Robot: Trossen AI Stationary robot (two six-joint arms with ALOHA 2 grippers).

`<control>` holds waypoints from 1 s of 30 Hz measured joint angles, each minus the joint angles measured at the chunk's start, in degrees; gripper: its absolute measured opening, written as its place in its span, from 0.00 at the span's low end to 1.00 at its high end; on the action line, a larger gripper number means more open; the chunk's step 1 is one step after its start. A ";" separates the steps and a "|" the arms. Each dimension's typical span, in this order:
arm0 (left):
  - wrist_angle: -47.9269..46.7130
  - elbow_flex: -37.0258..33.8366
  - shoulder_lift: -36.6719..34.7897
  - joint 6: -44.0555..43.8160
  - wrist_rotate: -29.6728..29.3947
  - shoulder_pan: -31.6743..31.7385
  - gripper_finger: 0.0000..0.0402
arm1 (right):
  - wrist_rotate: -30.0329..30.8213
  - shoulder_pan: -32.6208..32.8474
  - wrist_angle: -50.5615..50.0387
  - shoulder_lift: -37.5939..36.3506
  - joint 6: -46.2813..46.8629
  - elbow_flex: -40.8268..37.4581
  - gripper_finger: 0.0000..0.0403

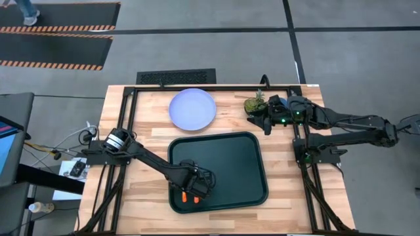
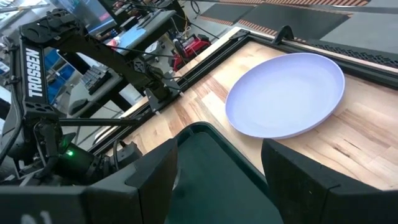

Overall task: Pick and place plate/cup/fork/spoon on tray
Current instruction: Put the orange fork on the black tray to the right of the orange spoon, then put the light violet plate on the black tray to the right of the orange spoon

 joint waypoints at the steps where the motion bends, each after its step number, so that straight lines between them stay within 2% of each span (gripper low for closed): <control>1: 0.04 -0.04 0.00 0.02 0.10 0.01 0.01 | 0.00 0.00 0.02 0.00 -0.04 0.00 0.64; 7: 1.44 -2.02 0.07 -0.89 1.88 0.03 0.01 | 0.00 0.00 0.02 0.00 -0.03 0.00 0.64; 19: 1.50 -2.19 0.07 -2.82 1.78 0.18 0.01 | -0.02 0.00 0.02 0.00 0.00 0.00 0.64; 30: 1.39 -2.21 0.07 -2.63 1.56 0.87 0.19 | -0.04 0.00 0.02 0.00 0.00 0.00 0.64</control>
